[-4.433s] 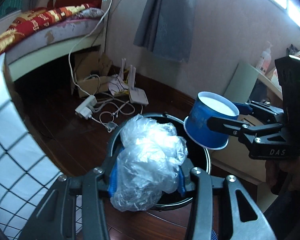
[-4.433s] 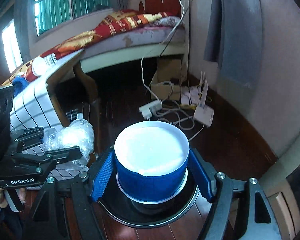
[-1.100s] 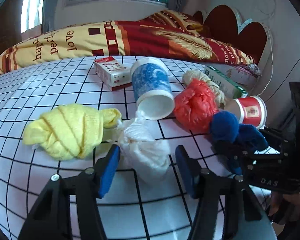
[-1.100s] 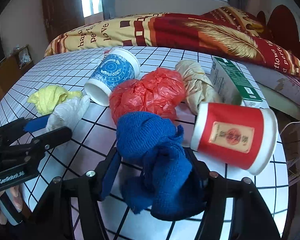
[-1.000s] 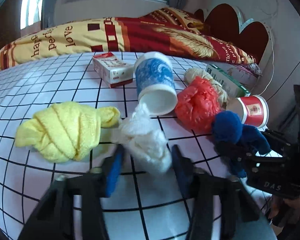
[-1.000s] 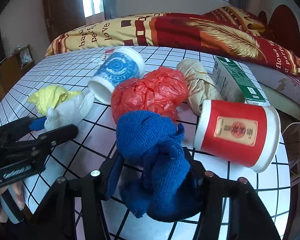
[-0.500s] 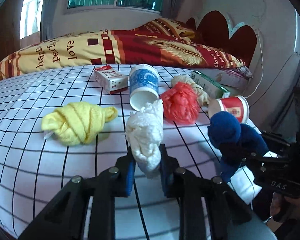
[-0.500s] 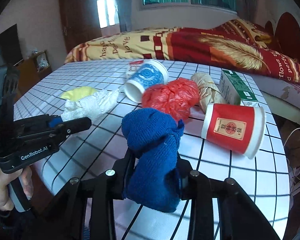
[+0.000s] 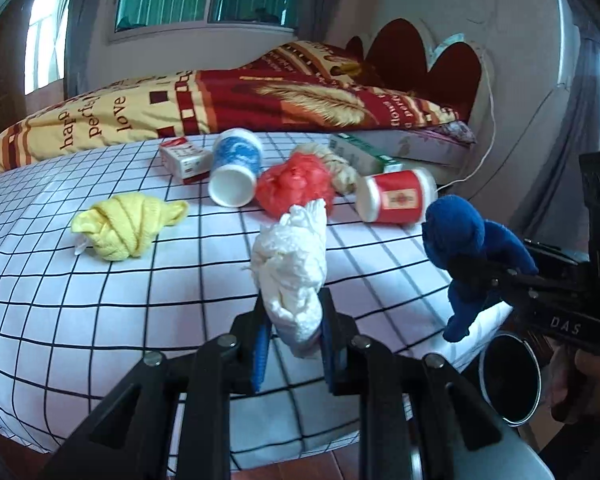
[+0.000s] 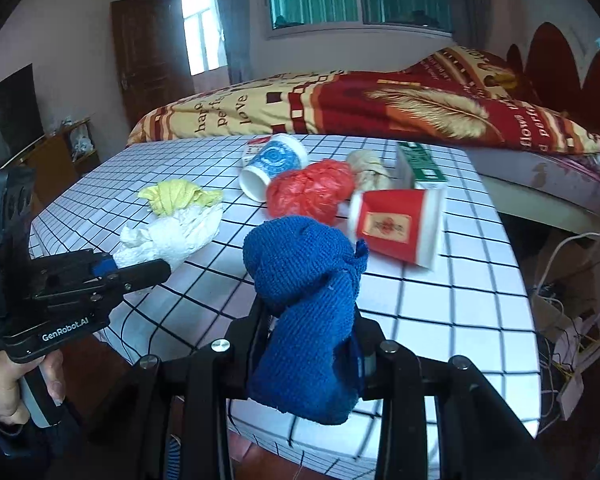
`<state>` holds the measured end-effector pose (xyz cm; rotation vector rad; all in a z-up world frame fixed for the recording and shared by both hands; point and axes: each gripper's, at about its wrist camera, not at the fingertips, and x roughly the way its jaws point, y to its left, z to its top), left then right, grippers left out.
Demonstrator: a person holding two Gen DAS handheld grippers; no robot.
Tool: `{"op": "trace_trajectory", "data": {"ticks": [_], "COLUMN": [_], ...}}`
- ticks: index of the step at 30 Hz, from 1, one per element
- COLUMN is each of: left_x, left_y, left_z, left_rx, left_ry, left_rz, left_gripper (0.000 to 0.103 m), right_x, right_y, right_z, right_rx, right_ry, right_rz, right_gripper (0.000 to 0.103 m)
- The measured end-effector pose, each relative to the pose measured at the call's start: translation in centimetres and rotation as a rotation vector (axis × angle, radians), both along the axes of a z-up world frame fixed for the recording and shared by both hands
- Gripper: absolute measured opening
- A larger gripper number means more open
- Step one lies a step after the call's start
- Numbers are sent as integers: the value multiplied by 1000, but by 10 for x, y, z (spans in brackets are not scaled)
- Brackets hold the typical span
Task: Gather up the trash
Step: 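Carry tissue and sock over the black bin and open both tools to drop them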
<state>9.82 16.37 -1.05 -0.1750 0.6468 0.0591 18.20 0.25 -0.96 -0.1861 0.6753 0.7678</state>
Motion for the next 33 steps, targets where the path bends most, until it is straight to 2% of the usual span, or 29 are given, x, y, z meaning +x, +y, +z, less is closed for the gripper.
{"op": "trace_trajectory", "data": {"ticks": [11, 24, 33], "left_x": [0, 13, 20], "left_y": [-53, -138, -191], "left_z": [10, 11, 11], "left_rx": [25, 35, 39], "left_ry": [-32, -35, -35], "left_rz": [-112, -289, -386], "left_gripper": [23, 23, 23], "right_x": [-20, -32, -40], "right_y": [-76, -177, -227], "right_z": [15, 10, 7], "right_rx": [22, 44, 48], "right_ry": [-52, -33, -32], "right_rz": [-133, -326, -431], "right_gripper": [37, 37, 37]}}
